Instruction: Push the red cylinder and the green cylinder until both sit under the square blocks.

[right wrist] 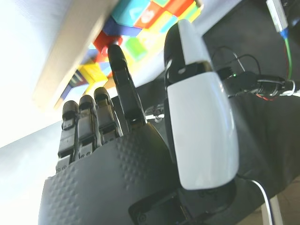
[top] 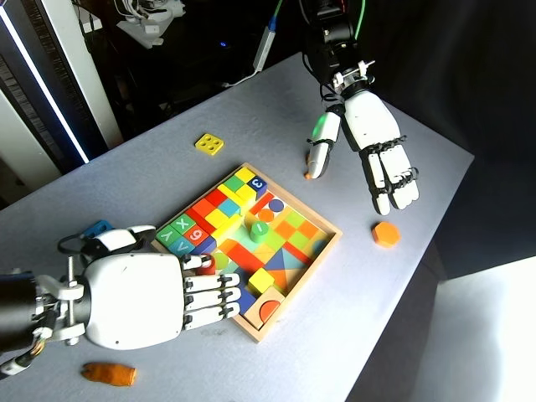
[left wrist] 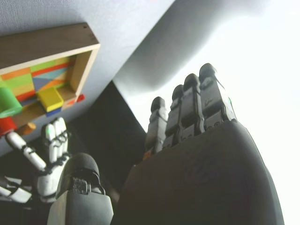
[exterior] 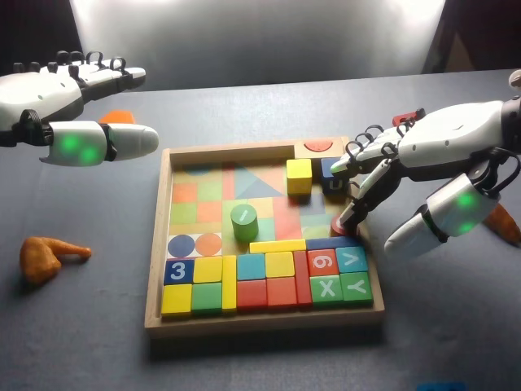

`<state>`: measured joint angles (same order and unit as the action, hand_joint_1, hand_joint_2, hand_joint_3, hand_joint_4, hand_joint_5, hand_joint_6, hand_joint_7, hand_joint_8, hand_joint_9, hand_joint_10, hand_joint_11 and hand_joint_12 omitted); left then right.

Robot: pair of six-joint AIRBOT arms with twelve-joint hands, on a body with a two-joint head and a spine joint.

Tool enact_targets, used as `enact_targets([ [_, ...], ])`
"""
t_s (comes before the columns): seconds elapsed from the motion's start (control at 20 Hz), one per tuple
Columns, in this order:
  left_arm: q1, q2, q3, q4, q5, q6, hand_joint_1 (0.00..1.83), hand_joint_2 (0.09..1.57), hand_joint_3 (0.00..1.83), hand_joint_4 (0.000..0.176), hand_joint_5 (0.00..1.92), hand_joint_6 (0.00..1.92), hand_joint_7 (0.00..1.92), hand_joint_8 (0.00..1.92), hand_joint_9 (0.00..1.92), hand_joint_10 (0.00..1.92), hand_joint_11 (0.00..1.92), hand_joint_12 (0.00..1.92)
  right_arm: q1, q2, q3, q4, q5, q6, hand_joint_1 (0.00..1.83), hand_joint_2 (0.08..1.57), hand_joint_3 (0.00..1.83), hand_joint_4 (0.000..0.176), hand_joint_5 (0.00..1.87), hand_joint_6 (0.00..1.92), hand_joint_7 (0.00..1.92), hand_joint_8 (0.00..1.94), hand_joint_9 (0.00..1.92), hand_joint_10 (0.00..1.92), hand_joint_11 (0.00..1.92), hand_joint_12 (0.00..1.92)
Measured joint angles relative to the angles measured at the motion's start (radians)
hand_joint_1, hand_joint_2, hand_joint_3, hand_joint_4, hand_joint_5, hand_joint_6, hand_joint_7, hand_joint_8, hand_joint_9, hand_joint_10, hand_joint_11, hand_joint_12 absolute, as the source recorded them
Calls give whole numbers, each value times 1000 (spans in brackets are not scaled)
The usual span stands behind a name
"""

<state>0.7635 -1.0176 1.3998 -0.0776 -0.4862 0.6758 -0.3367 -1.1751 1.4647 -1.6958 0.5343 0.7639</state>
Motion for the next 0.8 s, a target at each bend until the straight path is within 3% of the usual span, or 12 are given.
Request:
enact_targets([
  [0.1,0,0,0,-1,0,0,0,1084,0,125,64,0,0,0,0,0,0,0,0,6,-5,-5,2,5,215,1104,1,151,591,3,0,0,0,0,0,161],
  [0.2,1,0,0,-5,0,0,0,1089,0,121,65,1,0,0,0,0,0,0,0,11,-7,-15,3,15,233,1103,0,141,598,3,1,0,0,0,0,191],
  [0.3,7,0,0,-9,-1,0,0,1087,0,114,59,0,0,0,0,0,0,0,0,17,-13,-23,2,23,232,1103,0,143,599,3,6,2,0,0,0,194],
  [0.35,8,0,0,-10,0,0,0,1075,0,123,57,0,0,0,0,0,0,0,0,21,-18,-27,3,27,230,1103,0,145,602,4,9,3,0,0,0,194],
  [0.55,13,0,0,-13,-1,0,0,1084,0,105,64,2,0,0,0,0,1,0,0,36,-29,-42,6,31,241,1094,0,148,603,3,7,1,0,0,0,188],
  [0.6,13,0,0,-12,-1,0,0,1090,2,103,61,1,0,0,0,0,0,0,0,36,-29,-44,6,32,237,1095,0,142,602,1,3,3,0,0,0,98],
  [0.7,13,0,0,-13,-1,0,0,1088,1,124,53,0,0,0,0,0,0,0,0,36,-29,-45,8,32,258,1093,0,142,608,3,7,4,0,0,0,77],
  [0.75,13,0,0,-13,-1,0,0,1073,0,134,63,5,0,0,0,0,0,0,0,35,-29,-45,7,33,242,1085,0,154,611,2,4,1,0,0,0,133],
  [0.8,13,0,0,-13,-1,0,0,1083,0,125,70,7,0,0,0,0,2,1,0,35,-29,-45,8,33,241,1085,0,155,610,0,4,0,0,0,0,144],
])
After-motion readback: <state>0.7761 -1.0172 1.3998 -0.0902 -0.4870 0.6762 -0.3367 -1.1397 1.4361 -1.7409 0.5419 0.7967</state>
